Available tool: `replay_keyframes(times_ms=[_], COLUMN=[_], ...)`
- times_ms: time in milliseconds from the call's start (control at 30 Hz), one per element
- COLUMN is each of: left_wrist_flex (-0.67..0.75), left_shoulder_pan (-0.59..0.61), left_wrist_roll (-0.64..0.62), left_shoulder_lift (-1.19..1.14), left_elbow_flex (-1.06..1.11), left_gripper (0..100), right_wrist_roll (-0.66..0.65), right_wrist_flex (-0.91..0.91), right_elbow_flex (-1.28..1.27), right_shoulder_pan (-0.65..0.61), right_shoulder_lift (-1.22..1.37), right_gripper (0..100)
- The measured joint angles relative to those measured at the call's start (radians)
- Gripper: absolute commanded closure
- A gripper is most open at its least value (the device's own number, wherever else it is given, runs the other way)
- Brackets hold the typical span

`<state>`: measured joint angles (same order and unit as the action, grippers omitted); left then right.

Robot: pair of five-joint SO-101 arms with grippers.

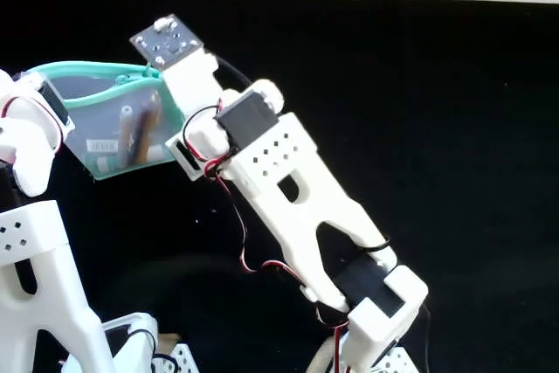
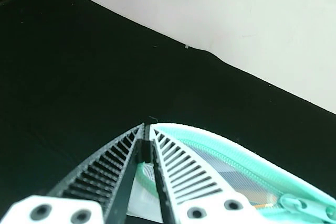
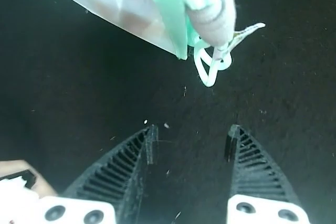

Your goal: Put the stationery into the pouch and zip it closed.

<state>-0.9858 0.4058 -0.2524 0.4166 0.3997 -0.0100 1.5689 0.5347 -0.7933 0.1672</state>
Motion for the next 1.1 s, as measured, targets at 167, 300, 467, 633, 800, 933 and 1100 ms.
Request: replay_keyframes(times_ms=[167,300,467,633,800,933,1100], left_wrist_flex=[0.000,0.000,0.000,0.000,0.000,0.000,0.000], left_shoulder_pan=[0.000,0.000,0.000,0.000,0.000,0.000,0.000], left_wrist_roll=[0.000,0.000,0.000,0.000,0.000,0.000,0.000], left_shoulder_lift=[0.000,0.000,0.000,0.000,0.000,0.000,0.000], left_elbow_flex=[0.000,0.000,0.000,0.000,0.000,0.000,0.000], left_gripper=[99,99,99,99,99,99,99], right_wrist_roll=[-0.040,-0.075,-0.153,-0.183,-0.184,-0.184,-0.184], right_wrist_flex=[-0.164,-0.330,-0.615,-0.899,-1.040,-1.135,-1.243], right_elbow_flex=[-0.176,-0.321,-0.634,-1.016,-1.160,-1.185,-1.215], right_shoulder_pan=[0.008,0.052,0.083,0.083,0.083,0.052,0.035], right_shoulder_lift=[0.000,-0.069,-0.259,-0.474,-0.500,-0.500,-0.500], right_gripper=[78.6,78.3,78.3,78.3,78.3,78.3,78.3])
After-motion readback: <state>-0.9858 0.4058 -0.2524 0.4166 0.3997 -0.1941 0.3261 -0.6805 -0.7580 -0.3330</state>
